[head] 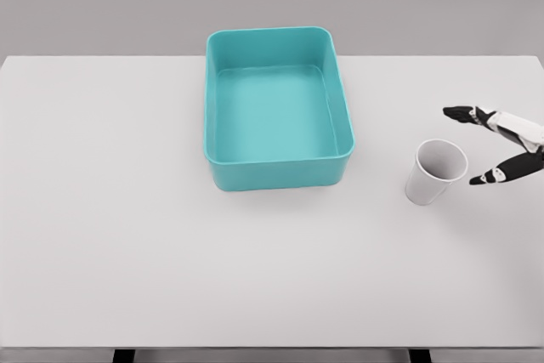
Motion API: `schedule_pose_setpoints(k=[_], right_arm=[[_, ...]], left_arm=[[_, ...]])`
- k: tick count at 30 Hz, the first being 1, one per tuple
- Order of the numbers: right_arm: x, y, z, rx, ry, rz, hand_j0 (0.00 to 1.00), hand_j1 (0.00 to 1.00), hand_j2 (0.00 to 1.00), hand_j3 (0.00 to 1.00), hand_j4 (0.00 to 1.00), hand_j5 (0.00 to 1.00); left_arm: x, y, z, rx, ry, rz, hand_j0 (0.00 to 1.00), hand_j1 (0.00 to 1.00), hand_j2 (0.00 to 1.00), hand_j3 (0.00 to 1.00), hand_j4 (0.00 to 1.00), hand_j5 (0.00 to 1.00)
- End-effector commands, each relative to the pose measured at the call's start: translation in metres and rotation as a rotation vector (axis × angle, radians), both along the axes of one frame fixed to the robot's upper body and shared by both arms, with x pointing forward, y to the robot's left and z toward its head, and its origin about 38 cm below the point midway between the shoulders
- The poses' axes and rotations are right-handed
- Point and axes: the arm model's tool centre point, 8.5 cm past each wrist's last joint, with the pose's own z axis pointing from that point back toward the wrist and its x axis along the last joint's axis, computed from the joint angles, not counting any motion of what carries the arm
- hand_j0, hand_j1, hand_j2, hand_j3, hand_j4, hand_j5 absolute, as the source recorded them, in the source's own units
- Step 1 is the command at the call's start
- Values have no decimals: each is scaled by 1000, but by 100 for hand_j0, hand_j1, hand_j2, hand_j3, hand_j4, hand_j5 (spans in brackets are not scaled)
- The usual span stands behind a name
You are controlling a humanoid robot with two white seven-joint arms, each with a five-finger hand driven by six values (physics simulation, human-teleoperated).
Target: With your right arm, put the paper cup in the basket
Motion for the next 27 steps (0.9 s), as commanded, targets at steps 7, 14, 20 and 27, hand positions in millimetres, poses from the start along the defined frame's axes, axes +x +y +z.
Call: schedule_pose_setpoints(k=[7,14,20,27], right_arm=[[-5,10,-5,-2,19,35,100,100,100,100,100,100],[-6,18,-5,2,23,58,100,100,100,100,100,100],[-9,25,-6,-5,30,86,100,100,100,100,100,100],[-8,29,-9,1,42,85,100,100,100,100,100,100]], left_arm=[[0,0,0,0,0,0,100,100,100,100,100,100],[0,0,0,0,0,0,100,100,100,100,100,100],[0,0,0,0,0,0,100,100,100,100,100,100],[0,0,0,0,0,0,100,100,100,100,100,100]])
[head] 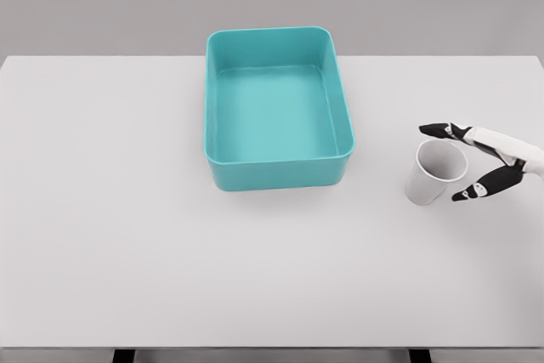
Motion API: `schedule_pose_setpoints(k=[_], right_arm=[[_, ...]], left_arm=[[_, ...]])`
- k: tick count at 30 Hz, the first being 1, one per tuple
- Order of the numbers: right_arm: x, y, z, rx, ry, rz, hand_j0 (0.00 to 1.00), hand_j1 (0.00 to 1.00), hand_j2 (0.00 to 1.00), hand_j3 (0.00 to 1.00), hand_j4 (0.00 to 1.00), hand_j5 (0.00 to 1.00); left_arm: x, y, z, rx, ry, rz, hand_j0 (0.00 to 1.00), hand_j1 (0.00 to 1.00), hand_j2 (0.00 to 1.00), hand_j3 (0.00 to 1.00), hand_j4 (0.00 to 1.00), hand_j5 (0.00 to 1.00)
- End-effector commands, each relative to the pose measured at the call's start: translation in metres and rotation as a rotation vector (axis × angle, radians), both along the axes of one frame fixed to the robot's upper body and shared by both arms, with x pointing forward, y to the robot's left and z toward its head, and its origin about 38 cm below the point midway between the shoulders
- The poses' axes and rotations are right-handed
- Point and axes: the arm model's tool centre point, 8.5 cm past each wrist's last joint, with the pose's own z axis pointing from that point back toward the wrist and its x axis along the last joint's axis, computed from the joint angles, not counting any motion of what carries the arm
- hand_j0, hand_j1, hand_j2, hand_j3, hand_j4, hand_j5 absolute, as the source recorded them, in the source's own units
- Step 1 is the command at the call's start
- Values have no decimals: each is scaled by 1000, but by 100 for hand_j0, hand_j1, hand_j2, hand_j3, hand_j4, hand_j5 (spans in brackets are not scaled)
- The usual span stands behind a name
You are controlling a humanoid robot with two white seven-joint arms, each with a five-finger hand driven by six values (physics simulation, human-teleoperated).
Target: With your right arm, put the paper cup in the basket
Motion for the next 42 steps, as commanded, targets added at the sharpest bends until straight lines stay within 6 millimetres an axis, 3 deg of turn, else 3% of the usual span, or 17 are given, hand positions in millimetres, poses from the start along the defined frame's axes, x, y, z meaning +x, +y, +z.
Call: schedule_pose_setpoints(k=[1,29,31,34,42], right_arm=[[0,2,0,9,3,-2,100,100,100,100,100,100],[0,17,-1,16,27,19,99,99,99,99,99,99],[1,16,-2,15,30,15,96,96,96,96,96,96],[1,15,-3,10,48,-2,78,78,78,78,78,78],[5,20,0,32,33,1,70,70,70,70,70,70]], left_arm=[[0,0,0,0,0,0,100,100,100,100,100,100],[0,0,0,0,0,0,100,100,100,100,100,100],[0,0,0,0,0,0,100,100,100,100,100,100],[0,0,0,0,0,0,100,100,100,100,100,100],[0,0,0,0,0,0,100,100,100,100,100,100]])
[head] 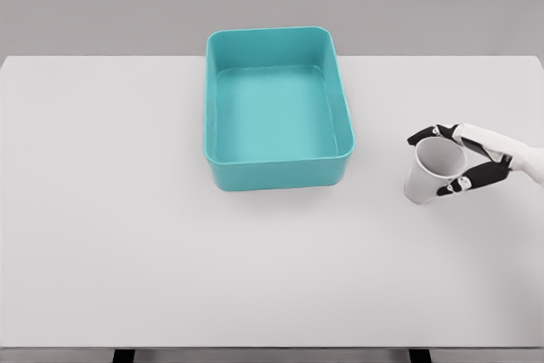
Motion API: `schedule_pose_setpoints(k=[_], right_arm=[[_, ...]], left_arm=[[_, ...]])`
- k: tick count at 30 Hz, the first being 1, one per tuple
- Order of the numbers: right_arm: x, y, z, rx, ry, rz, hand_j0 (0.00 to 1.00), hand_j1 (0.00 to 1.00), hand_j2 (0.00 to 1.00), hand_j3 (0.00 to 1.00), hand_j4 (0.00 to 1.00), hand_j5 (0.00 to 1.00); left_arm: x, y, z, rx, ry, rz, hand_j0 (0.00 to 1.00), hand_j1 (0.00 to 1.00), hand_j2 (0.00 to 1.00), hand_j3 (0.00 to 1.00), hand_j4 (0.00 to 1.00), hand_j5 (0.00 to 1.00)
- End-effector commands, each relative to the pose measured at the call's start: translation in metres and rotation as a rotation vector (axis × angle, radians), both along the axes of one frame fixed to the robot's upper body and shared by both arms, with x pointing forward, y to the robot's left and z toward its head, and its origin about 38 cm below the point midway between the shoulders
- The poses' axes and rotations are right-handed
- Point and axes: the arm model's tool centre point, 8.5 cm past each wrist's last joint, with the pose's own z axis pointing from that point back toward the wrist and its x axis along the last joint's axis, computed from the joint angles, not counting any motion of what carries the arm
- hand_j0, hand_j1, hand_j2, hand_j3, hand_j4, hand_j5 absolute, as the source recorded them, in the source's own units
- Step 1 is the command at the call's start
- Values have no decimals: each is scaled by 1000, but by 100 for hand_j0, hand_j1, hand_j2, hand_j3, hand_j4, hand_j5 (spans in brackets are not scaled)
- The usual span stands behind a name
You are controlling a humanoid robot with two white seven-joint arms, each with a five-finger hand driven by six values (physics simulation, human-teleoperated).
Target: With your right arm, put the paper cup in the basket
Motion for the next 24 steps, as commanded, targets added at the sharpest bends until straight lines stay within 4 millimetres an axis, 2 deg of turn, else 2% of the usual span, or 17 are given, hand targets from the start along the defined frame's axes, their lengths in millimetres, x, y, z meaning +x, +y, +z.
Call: schedule_pose_setpoints(k=[1,6,9,19,24], right_arm=[[0,2,-1,2,-2,5,69,69,69,69,69,69],[8,-7,22,23,-72,-23,68,68,68,68,68,68],[14,11,28,85,-113,-5,68,68,68,68,68,68],[31,21,58,164,-213,-17,68,68,68,68,68,68],[45,48,72,233,-263,15,68,68,68,68,68,68]], left_arm=[[0,0,0,0,0,0,100,100,100,100,100,100],[0,0,0,0,0,0,100,100,100,100,100,100],[0,0,0,0,0,0,100,100,100,100,100,100],[0,0,0,0,0,0,100,100,100,100,100,100],[0,0,0,0,0,0,100,100,100,100,100,100]])
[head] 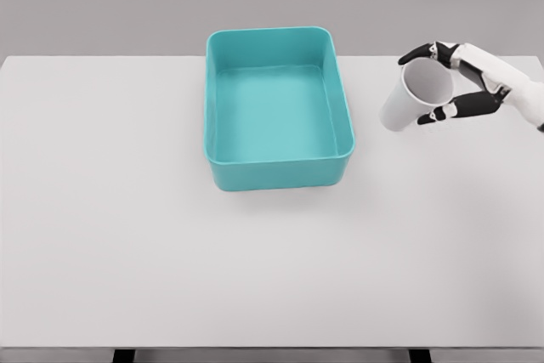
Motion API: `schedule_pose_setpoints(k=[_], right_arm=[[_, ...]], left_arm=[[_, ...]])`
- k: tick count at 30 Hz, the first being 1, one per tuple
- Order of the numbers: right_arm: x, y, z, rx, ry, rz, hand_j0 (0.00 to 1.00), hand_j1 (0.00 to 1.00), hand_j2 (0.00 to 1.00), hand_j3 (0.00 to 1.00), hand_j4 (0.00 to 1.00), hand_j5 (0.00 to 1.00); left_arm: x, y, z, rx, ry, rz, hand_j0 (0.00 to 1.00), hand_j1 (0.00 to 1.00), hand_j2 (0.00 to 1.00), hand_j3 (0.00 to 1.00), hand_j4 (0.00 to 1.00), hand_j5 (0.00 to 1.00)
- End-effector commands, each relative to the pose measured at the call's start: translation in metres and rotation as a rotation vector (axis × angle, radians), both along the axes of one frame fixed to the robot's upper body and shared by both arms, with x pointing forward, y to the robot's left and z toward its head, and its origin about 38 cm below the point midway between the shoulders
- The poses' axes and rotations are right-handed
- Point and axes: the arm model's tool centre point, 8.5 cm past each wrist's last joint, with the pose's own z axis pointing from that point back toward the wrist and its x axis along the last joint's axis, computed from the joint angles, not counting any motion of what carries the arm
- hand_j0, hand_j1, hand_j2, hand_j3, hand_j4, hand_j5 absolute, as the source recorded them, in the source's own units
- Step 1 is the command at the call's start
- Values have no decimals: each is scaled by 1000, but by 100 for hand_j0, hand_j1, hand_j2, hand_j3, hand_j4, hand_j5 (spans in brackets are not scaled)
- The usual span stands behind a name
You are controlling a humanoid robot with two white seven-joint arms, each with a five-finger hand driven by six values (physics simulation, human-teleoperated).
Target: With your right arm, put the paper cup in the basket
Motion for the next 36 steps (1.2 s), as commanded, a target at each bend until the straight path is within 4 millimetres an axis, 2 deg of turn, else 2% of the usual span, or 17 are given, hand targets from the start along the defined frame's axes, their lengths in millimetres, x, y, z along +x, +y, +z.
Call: schedule_pose_setpoints(k=[1,4,5,11,15,22,26,29,33,36], right_arm=[[3,12,-3,41,0,14,69,69,69,69,69,69],[7,23,-1,66,-8,28,67,67,67,67,67,67],[8,25,0,71,-7,30,62,62,62,62,62,62],[18,45,8,110,-34,57,62,62,62,62,62,62],[19,53,5,121,-31,67,61,61,61,61,61,61],[35,79,-1,147,-26,80,61,61,61,61,61,61],[40,111,-5,127,-22,116,61,61,61,61,61,61],[44,121,-15,96,-7,122,61,61,61,61,61,61],[50,148,-18,38,-11,159,61,61,61,61,61,61],[56,154,-16,-86,-30,143,61,61,61,61,61,61]], left_arm=[[0,0,0,0,0,0,100,100,100,100,100,100],[0,0,0,0,0,0,100,100,100,100,100,100],[0,0,0,0,0,0,100,100,100,100,100,100],[0,0,0,0,0,0,100,100,100,100,100,100],[0,0,0,0,0,0,100,100,100,100,100,100],[0,0,0,0,0,0,100,100,100,100,100,100],[0,0,0,0,0,0,100,100,100,100,100,100],[0,0,0,0,0,0,100,100,100,100,100,100],[0,0,0,0,0,0,100,100,100,100,100,100],[0,0,0,0,0,0,100,100,100,100,100,100]])
